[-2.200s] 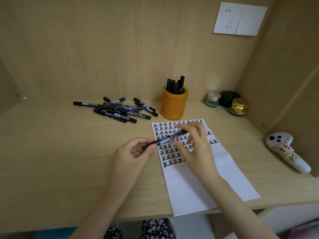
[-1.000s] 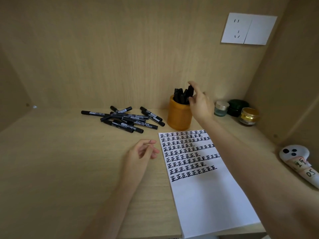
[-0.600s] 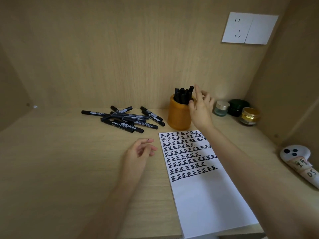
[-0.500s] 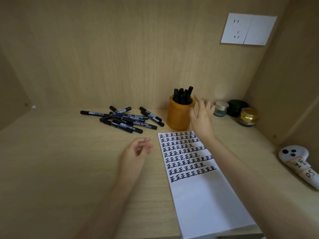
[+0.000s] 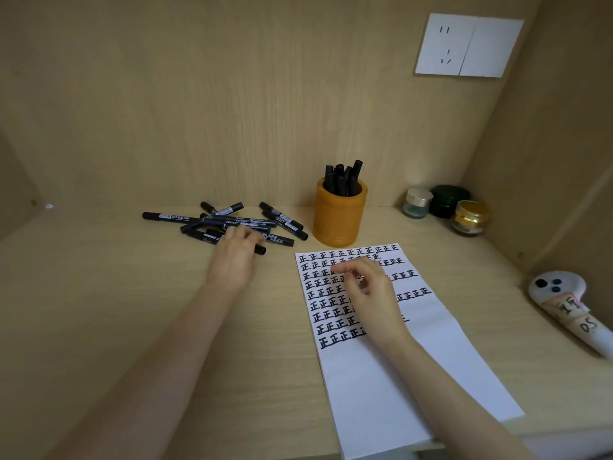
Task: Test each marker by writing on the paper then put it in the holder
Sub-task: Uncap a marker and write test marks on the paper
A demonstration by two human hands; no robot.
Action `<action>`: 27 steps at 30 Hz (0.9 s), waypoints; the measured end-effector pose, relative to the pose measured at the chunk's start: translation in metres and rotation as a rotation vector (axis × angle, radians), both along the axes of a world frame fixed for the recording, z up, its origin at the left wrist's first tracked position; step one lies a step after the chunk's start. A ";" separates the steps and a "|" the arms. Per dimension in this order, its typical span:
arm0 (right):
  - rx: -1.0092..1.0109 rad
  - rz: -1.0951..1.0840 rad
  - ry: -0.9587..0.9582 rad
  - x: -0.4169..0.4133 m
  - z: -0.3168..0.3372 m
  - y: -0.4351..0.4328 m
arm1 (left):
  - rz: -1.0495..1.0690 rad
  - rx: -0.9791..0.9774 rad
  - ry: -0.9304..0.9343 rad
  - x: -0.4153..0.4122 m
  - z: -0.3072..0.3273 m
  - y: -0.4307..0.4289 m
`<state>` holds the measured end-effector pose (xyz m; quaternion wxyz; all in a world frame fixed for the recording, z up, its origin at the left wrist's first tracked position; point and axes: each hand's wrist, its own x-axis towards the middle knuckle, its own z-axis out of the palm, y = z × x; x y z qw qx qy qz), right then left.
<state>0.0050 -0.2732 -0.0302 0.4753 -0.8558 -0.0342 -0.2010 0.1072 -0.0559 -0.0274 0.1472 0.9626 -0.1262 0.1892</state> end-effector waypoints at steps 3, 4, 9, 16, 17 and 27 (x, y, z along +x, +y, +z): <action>0.053 0.006 0.011 -0.002 0.001 -0.001 | 0.011 0.124 -0.005 0.005 -0.001 -0.001; 0.068 0.009 0.014 -0.002 0.002 -0.001 | 0.014 0.147 -0.015 0.006 -0.001 -0.001; 0.125 0.008 0.009 -0.005 0.006 -0.002 | -0.066 0.106 -0.078 0.002 0.003 -0.005; 0.144 0.015 0.022 -0.007 0.008 -0.001 | -0.298 0.014 -0.172 -0.028 0.010 -0.019; 0.152 0.019 0.032 -0.008 0.009 0.000 | -0.322 -0.015 -0.197 -0.033 0.011 -0.021; 0.352 0.261 0.074 -0.020 0.017 0.020 | -0.477 -0.318 -0.262 -0.091 0.012 -0.060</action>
